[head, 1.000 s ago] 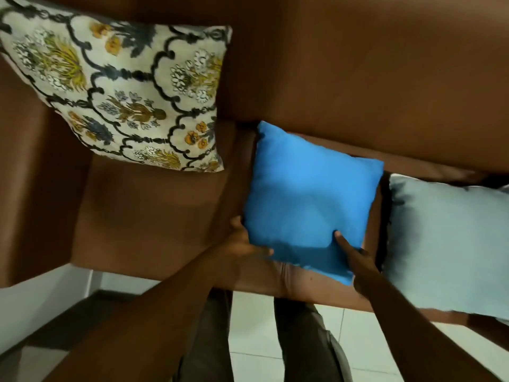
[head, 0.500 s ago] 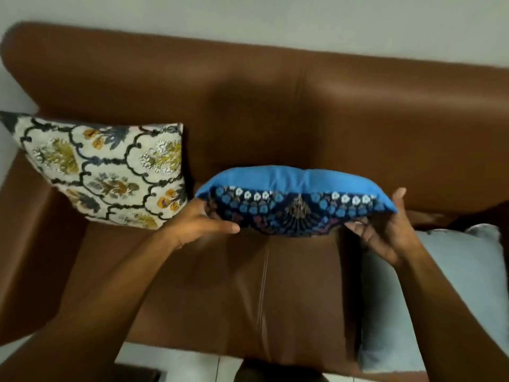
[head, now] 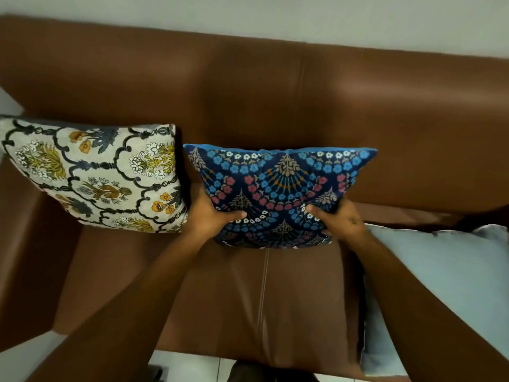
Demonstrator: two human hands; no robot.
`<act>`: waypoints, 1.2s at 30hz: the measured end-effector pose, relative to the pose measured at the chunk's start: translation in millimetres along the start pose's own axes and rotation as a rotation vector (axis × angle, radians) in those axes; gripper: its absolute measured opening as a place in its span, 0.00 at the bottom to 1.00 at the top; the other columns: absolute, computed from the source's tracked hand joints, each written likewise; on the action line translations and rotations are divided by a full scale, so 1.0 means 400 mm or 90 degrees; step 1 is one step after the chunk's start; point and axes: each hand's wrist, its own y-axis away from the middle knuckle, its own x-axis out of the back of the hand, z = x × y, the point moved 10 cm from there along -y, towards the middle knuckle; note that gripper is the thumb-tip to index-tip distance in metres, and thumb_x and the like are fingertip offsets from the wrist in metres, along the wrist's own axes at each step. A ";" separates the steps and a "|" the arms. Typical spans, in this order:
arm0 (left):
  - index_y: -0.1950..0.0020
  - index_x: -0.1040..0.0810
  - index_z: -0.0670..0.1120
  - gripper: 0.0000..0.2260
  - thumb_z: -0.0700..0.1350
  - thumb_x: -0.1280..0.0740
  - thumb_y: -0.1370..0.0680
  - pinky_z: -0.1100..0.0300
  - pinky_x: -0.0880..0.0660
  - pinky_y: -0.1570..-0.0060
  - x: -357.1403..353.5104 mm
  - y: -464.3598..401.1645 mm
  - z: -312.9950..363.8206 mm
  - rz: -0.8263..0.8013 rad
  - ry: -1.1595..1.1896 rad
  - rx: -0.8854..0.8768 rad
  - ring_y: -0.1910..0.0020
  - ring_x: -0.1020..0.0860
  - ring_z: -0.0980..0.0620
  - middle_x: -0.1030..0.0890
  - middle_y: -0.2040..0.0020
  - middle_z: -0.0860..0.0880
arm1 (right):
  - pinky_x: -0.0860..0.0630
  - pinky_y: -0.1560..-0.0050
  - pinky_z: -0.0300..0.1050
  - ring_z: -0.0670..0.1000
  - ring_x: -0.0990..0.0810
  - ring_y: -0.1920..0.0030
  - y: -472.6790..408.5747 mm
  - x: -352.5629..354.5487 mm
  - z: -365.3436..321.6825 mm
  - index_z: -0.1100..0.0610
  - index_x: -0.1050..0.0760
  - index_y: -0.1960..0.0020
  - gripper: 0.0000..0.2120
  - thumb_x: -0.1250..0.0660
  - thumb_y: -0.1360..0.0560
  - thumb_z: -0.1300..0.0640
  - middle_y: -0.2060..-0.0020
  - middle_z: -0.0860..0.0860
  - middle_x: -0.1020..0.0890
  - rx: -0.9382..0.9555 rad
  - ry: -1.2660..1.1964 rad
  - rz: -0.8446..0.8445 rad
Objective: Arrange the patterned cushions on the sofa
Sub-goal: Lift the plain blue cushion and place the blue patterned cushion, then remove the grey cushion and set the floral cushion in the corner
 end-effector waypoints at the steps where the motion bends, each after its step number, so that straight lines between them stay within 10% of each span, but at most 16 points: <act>1: 0.25 0.36 0.47 0.47 0.47 0.15 0.38 0.53 0.31 0.29 -0.006 -0.005 -0.006 0.014 -0.002 0.008 0.29 0.28 0.48 0.26 0.29 0.48 | 0.18 0.43 0.62 0.57 0.17 0.40 -0.008 -0.018 0.005 0.54 0.26 0.32 0.29 0.21 0.30 0.50 0.38 0.51 0.17 -0.022 0.014 0.016; 6: 0.25 0.36 0.49 0.41 0.52 0.18 0.32 0.55 0.31 0.31 -0.018 0.001 -0.021 0.116 0.005 -0.008 0.32 0.28 0.54 0.26 0.29 0.48 | 0.19 0.39 0.57 0.55 0.17 0.40 0.007 0.009 0.022 0.58 0.25 0.34 0.30 0.18 0.33 0.53 0.38 0.56 0.16 -0.040 -0.029 0.072; 10: 0.20 0.39 0.51 0.39 0.60 0.26 0.26 0.51 0.29 0.30 -0.050 0.096 -0.069 0.235 0.023 0.051 0.26 0.30 0.47 0.29 0.24 0.48 | 0.23 0.54 0.24 0.32 0.17 0.56 0.154 0.241 0.180 0.50 0.20 0.42 0.19 0.20 0.30 0.59 0.54 0.44 0.14 -0.063 0.029 0.181; 13: 0.17 0.46 0.44 0.40 0.58 0.30 0.22 0.48 0.35 0.24 -0.158 0.177 -0.116 0.274 0.017 0.165 0.21 0.37 0.41 0.38 0.19 0.42 | 0.21 0.37 0.51 0.58 0.17 0.39 0.340 0.499 0.387 0.59 0.22 0.33 0.25 0.22 0.29 0.59 0.40 0.60 0.15 -0.217 0.068 0.341; 17: 0.18 0.44 0.42 0.39 0.50 0.27 0.22 0.52 0.35 0.29 -0.477 0.322 -0.142 0.083 -0.008 0.297 0.26 0.32 0.39 0.32 0.23 0.40 | 0.16 0.50 0.55 0.61 0.14 0.46 0.556 0.718 0.659 0.63 0.25 0.34 0.29 0.21 0.30 0.54 0.43 0.62 0.17 -0.408 0.047 0.366; 20: 0.18 0.43 0.46 0.39 0.49 0.26 0.23 0.51 0.32 0.28 -0.807 0.481 -0.144 -0.248 -0.004 0.343 0.26 0.30 0.41 0.31 0.24 0.41 | 0.21 0.73 0.34 0.47 0.14 0.66 0.608 0.774 0.769 0.64 0.25 0.40 0.24 0.19 0.32 0.60 0.45 0.60 0.18 -0.412 -0.016 0.341; 24: 0.18 0.46 0.44 0.49 0.57 0.22 0.30 0.44 0.36 0.24 -1.107 0.700 -0.134 -0.489 0.133 0.387 0.22 0.37 0.38 0.37 0.20 0.40 | 0.21 0.37 0.55 0.63 0.22 0.33 0.540 0.770 0.871 0.65 0.36 0.26 0.49 0.16 0.38 0.51 0.28 0.62 0.26 -0.397 0.023 0.208; 27: 0.20 0.41 0.46 0.53 0.75 0.32 0.35 0.40 0.34 0.27 -1.162 0.746 -0.139 -0.367 0.108 0.385 0.24 0.35 0.36 0.37 0.20 0.44 | 0.24 0.33 0.61 0.63 0.26 0.29 0.526 0.773 0.936 0.63 0.43 0.22 0.60 0.16 0.42 0.41 0.26 0.61 0.29 -0.436 0.009 0.151; 29: 0.21 0.41 0.43 0.39 0.60 0.29 0.23 0.51 0.30 0.33 -1.121 0.727 -0.063 -0.302 -0.070 0.245 0.27 0.31 0.37 0.32 0.24 0.42 | 0.17 0.47 0.52 0.59 0.19 0.39 0.519 0.816 0.914 0.64 0.34 0.25 0.51 0.18 0.38 0.40 0.33 0.61 0.22 -0.420 0.064 0.096; 31: 0.22 0.43 0.36 0.47 0.47 0.21 0.33 0.61 0.33 0.35 -1.058 0.698 0.024 -0.256 -0.126 0.172 0.30 0.31 0.46 0.31 0.29 0.41 | 0.17 0.64 0.44 0.56 0.15 0.55 0.525 0.863 0.867 0.65 0.24 0.33 0.35 0.21 0.31 0.45 0.48 0.58 0.15 -0.399 0.049 0.043; 36: 0.38 0.23 0.48 0.20 0.40 0.22 0.27 0.58 0.20 0.53 -0.864 0.606 0.231 -0.123 0.099 0.167 0.47 0.18 0.50 0.15 0.46 0.51 | 0.20 0.70 0.43 0.54 0.13 0.69 0.491 1.075 0.619 0.62 0.15 0.51 0.26 0.24 0.33 0.40 0.67 0.55 0.12 -0.264 -0.112 0.118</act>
